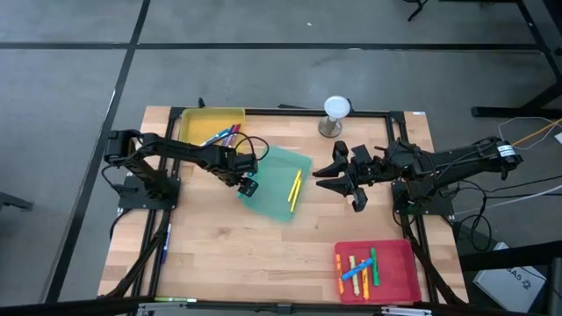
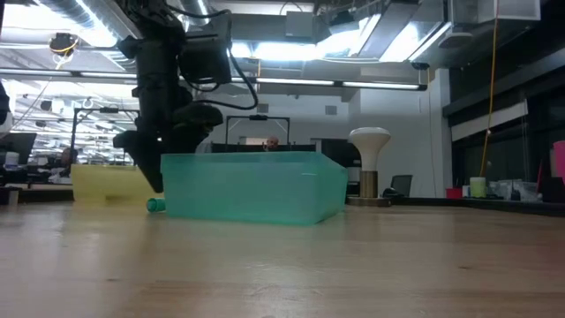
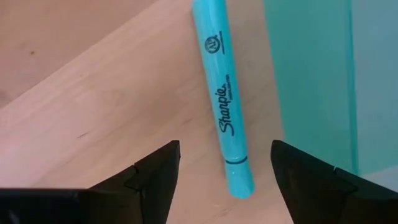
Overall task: Pick & Place Markers
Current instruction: Put the light blue highlighter pen into the pink bin
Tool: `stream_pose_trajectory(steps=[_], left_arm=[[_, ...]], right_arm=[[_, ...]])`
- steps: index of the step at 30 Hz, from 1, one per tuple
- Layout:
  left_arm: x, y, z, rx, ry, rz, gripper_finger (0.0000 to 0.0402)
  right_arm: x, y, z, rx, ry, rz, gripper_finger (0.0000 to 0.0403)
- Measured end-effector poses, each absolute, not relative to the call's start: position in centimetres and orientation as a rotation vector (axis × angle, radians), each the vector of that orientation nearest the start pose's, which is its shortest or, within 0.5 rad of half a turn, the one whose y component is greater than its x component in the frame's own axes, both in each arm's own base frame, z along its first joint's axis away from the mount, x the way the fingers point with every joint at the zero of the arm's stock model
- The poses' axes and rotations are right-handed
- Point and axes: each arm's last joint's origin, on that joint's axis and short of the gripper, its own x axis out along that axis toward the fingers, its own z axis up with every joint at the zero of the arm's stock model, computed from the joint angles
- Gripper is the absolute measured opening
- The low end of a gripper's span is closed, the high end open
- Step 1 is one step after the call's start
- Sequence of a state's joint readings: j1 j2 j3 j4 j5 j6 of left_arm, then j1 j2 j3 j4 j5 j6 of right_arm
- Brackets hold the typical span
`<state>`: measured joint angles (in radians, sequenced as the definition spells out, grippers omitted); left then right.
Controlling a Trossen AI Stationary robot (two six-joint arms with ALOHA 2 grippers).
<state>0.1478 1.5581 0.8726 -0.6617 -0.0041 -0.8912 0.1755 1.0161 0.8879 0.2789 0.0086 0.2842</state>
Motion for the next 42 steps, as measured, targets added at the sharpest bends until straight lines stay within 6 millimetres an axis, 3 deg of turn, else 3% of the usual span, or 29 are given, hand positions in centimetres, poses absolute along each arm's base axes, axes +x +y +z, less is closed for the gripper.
stream_pose_trajectory(steps=[10, 19, 42], left_arm=[[26.2, 3.9, 16.6, -0.844, 1.200, 0.724, 0.0244], [25.2, 3.7, 15.2, -0.833, 1.228, 0.768, 0.0244], [25.9, 2.3, 15.0, -0.828, 1.206, 0.707, 0.0244]], right_arm=[[22.4, 3.9, 37.1, 0.308, -0.125, 0.188, 0.0116], [22.4, 3.9, 37.1, 0.324, -0.129, 0.156, 0.0116], [22.4, 3.7, 37.1, 0.333, -0.136, 0.121, 0.0116]])
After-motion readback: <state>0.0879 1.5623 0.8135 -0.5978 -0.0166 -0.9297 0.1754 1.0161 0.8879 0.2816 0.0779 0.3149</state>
